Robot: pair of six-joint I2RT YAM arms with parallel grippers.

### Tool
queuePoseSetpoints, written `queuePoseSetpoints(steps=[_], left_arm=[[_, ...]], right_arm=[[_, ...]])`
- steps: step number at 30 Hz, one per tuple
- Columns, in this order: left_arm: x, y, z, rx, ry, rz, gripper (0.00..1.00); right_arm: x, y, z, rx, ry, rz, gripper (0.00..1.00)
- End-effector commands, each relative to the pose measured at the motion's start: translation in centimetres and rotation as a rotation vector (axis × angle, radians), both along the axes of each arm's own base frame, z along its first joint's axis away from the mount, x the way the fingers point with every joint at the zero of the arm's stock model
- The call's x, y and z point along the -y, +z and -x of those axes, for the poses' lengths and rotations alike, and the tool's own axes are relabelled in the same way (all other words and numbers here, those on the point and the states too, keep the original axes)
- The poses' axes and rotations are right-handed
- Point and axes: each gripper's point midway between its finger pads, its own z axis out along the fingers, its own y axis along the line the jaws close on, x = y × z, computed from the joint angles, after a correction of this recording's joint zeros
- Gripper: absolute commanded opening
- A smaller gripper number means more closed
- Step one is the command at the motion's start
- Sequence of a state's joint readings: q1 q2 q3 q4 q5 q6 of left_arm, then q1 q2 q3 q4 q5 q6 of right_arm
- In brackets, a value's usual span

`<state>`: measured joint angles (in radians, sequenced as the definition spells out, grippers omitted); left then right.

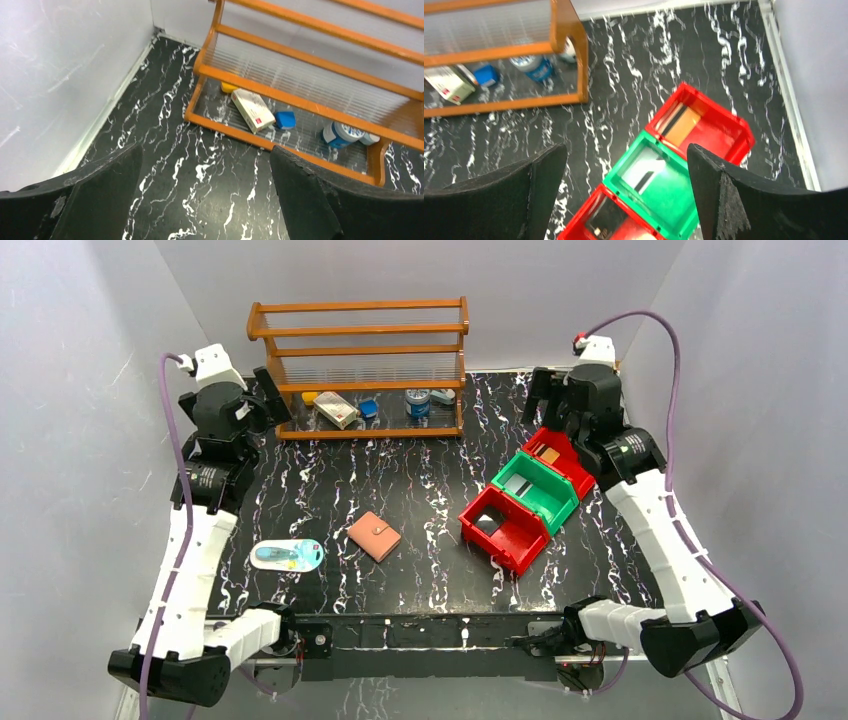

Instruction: Take the credit cards out of the card holder

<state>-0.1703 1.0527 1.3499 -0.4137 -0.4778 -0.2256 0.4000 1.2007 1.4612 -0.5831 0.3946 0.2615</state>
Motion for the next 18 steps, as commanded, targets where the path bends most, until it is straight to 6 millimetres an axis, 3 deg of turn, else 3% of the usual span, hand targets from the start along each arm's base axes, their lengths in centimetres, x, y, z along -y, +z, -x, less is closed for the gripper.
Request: queuePoseSetpoints(steps=[1,8,18], left_arm=[[0.7,-2.1,-0.5,-0.031,-0.034,0.058,0.98],[2.7,-7.8,-0.4,-0.197,-0.148,0.121,0.98],[7.9,-15.4,2.0,-0.39,-0.354,0.373,0.98]], right_arm=[[1.4,-2.6,1.9,-0.064,-0.041,-0.06,0.98],[4.4,-9.9,6.1,-0.273,-0.162,-0.1,0.98],[6.7,-15.5,12.6,-0.498,-0.333,-0.186,0.98]])
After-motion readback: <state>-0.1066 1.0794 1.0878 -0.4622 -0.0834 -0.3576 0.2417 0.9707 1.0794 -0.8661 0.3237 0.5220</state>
